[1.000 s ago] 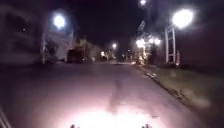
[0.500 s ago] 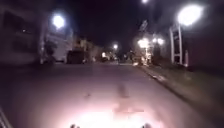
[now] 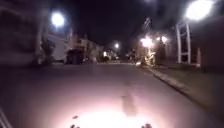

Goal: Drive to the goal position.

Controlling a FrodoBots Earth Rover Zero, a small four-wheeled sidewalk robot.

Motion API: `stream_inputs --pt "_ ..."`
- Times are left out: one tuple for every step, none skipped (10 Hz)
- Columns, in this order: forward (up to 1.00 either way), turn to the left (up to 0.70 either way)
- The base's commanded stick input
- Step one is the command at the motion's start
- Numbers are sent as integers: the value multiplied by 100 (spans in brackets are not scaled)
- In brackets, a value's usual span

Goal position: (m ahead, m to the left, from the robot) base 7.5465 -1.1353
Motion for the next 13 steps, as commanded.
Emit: stream_inputs --pt "100 0" --pt "100 0" --pt "100 0" --pt "100 0" --pt "100 0" --pt "100 0" --pt "100 0" --pt "100 0" --pt "100 0" --pt "100 0" --pt "100 0" --pt "100 0" --pt "100 0"
